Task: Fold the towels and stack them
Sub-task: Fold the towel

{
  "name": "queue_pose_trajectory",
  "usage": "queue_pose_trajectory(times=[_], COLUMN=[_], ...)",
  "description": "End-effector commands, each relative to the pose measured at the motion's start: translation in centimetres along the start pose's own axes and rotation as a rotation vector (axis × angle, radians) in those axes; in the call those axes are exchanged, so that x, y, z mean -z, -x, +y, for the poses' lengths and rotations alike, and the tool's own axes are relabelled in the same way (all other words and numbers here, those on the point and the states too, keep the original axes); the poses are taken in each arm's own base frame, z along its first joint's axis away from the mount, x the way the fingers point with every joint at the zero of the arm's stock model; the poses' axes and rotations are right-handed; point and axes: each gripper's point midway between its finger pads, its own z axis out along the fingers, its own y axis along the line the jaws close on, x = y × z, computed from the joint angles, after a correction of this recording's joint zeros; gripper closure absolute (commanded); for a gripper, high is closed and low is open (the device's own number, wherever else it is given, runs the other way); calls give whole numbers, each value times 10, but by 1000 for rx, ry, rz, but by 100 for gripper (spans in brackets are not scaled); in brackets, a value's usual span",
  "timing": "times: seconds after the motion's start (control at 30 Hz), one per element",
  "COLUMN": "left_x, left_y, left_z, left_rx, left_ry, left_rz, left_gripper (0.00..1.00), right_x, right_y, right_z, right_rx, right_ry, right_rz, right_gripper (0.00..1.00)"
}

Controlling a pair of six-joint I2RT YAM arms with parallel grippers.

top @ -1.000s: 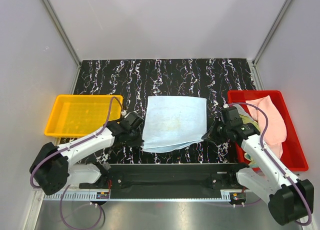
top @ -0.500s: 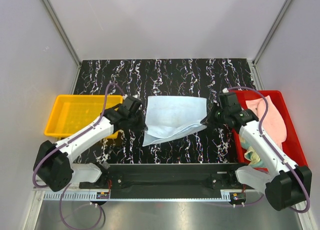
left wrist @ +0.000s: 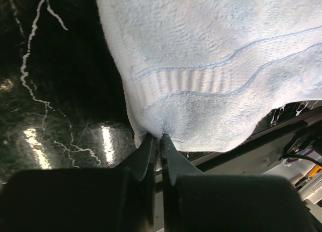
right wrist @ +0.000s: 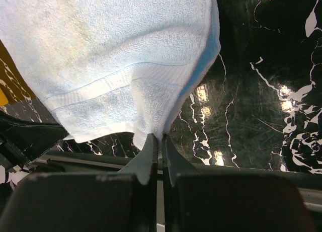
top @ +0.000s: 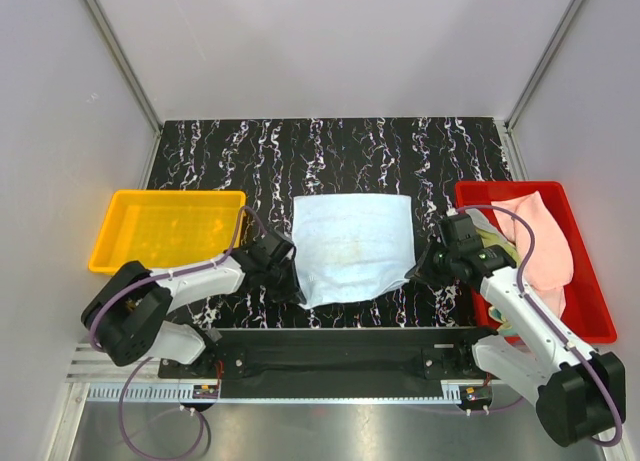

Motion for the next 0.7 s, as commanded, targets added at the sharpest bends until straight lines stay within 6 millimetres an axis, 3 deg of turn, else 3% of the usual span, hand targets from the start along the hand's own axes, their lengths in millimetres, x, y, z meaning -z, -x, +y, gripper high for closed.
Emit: queue_pose_trajectory(times=[0.0, 0.2, 0.3, 0.43, 0.67], left_x=[-4, 8, 24, 35, 28], left_y=[3, 8, 19, 27, 20], left_z=[-4, 16, 11, 11, 22], left_rx=[12, -8, -38, -53, -67], left_ry=[-12, 107, 123, 136, 138], left_rz=[-19, -70, -125, -178, -168], left_gripper=[92, 64, 55, 48, 46], right_x=[8, 7, 6, 8, 9], right_y=[4, 2, 0, 1, -1], right_z=[12, 12, 11, 12, 12], right_rx=[10, 8, 9, 15, 18], right_ry=[46, 57, 59, 65, 73], right_rz=[-26, -22, -15, -20, -18], right_gripper=[100, 100, 100, 100, 100])
